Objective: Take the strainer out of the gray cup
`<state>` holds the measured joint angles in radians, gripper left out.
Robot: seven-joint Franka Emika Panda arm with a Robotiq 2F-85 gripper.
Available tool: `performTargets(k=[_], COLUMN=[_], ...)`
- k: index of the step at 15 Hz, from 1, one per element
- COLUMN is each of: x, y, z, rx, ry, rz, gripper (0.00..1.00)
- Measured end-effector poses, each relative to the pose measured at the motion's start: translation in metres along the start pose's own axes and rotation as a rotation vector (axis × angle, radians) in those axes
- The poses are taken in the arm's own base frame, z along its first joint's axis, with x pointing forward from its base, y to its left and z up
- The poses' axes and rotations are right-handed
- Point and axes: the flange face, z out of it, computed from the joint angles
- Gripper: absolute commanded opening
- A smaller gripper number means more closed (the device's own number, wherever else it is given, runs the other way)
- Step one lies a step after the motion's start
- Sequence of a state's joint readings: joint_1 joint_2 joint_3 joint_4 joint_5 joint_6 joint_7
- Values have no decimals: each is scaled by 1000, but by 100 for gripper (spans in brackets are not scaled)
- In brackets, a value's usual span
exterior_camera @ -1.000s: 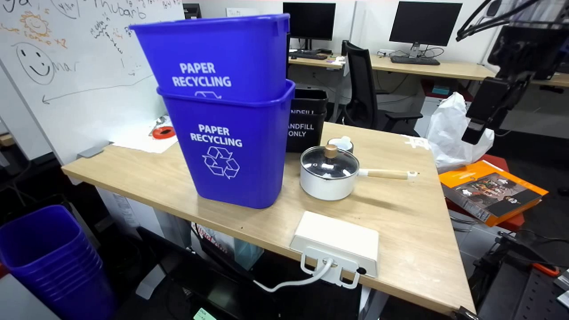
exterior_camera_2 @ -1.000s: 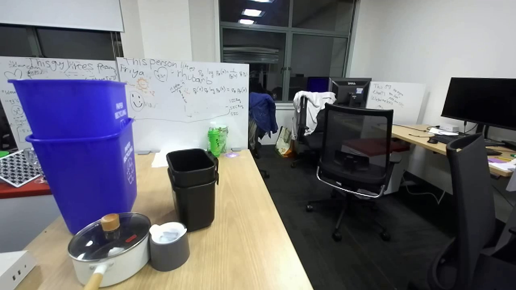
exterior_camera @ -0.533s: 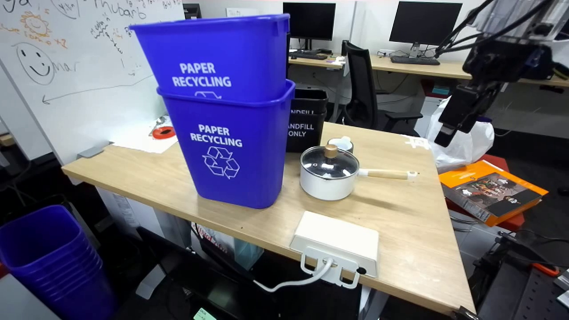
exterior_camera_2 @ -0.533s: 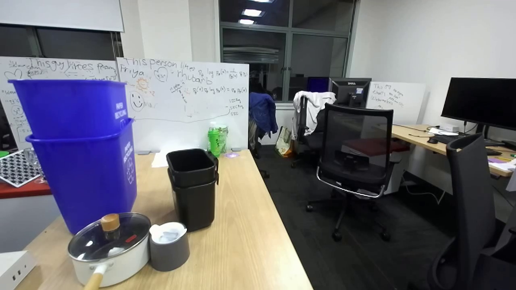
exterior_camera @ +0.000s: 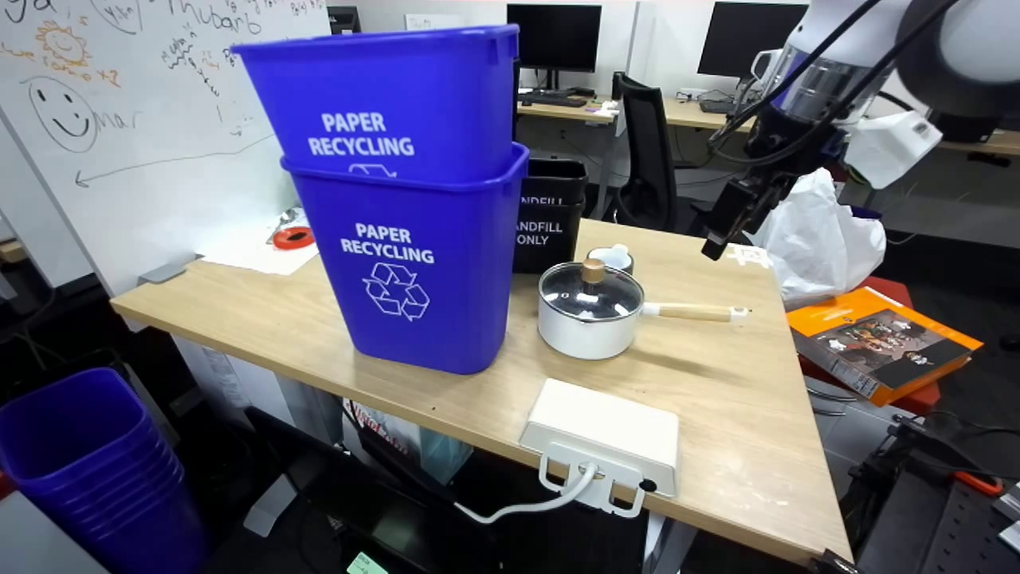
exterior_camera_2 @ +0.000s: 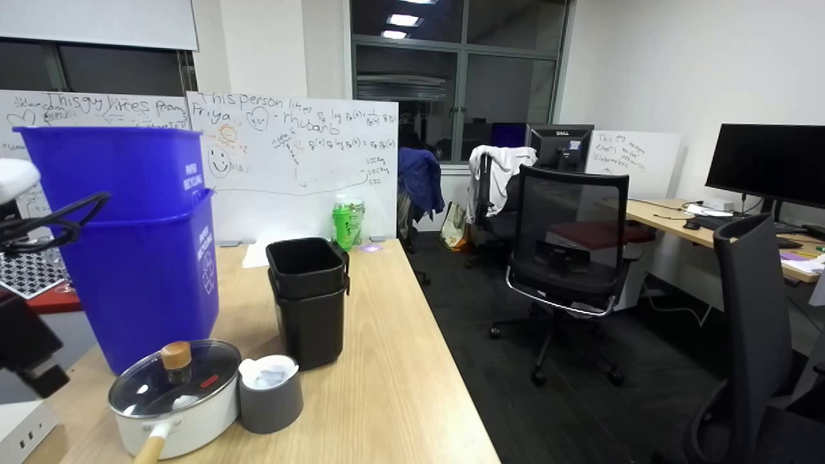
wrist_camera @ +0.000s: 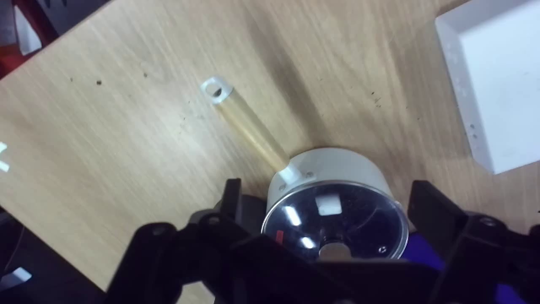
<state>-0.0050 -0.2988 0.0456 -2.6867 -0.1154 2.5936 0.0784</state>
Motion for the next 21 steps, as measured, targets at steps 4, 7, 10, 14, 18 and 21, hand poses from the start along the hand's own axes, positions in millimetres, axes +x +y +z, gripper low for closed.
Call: performTargets(k=[4,7,10,14,18,21], x=[25,27,27,26,27,30], y=[10,9,9,8,11,18], z=[16,17,17,17,22,34], rx=[-50,-51,-51,-51,-46,-37], ry=[38,39,39,38,43,69], rz=[-69,-74,-74,-74,-66,-48], gripper=[100,100,100,100,100,100])
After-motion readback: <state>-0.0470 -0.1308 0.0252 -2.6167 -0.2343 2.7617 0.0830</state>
